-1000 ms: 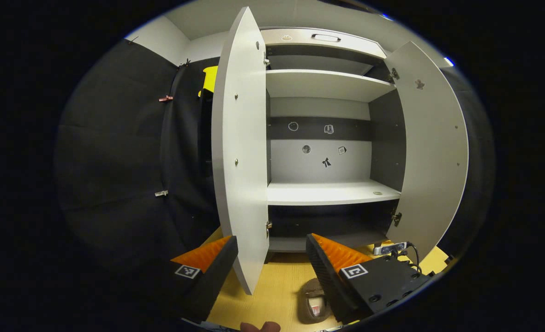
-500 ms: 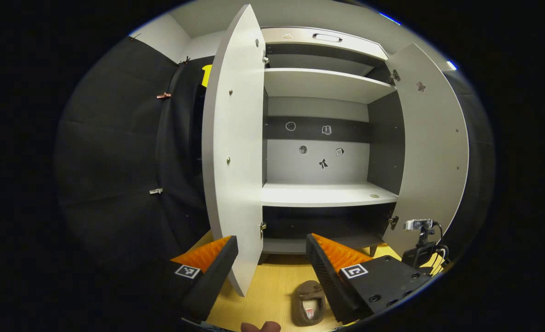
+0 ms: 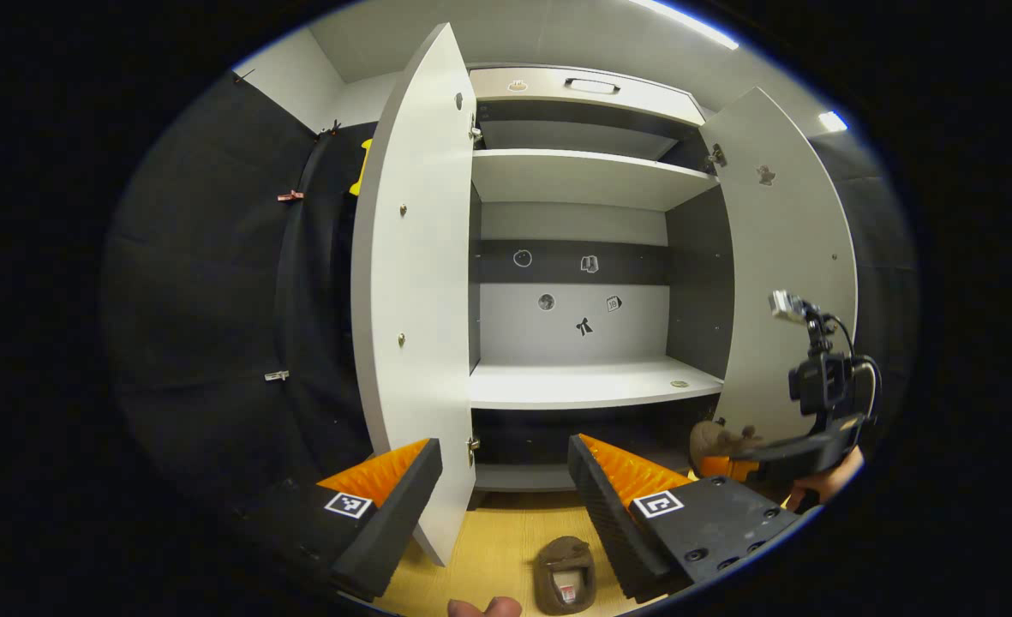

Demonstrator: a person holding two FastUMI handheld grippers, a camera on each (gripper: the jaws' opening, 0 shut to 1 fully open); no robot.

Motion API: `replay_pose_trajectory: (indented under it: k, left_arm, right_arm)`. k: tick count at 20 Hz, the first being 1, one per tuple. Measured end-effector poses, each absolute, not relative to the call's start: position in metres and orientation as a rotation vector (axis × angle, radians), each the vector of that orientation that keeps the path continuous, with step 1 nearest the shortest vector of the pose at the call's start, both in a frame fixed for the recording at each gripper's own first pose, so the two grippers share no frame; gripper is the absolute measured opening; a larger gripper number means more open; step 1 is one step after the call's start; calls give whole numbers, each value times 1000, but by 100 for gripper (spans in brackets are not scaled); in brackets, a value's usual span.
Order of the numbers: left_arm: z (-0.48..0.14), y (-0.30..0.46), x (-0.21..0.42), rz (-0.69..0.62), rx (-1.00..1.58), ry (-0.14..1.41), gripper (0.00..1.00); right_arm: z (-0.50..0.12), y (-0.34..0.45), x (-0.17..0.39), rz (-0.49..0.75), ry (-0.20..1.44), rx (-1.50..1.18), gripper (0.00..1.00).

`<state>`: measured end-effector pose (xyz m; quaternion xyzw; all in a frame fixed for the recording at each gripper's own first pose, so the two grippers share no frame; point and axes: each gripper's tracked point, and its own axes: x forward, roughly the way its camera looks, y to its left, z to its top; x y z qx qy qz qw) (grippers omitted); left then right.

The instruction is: Grab one shoe with the right hand and put it into the shoe cabinet, grab the other shoe with the left hand and put it into the shoe cabinet; then close the right door with the right hand and the left door with the left hand.

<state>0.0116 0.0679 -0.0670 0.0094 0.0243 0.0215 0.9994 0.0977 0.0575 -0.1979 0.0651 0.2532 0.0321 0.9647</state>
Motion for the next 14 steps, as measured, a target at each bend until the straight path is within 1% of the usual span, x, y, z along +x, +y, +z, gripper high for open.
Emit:
replay_pose_trajectory:
  k: [4, 9, 14]
  left_arm:
    - [-67, 64, 12, 31, 15, 62, 95]
    - [-65, 62, 16, 18, 13, 58, 95]
    - [-64, 54, 16, -5, -17, 66, 95]
  right_arm:
    - [-142, 64, 131, 88, 470, 112, 8]
    - [-90, 77, 200, 103, 421, 88, 8]
    - [-83, 89, 269, 109, 418, 64, 8]
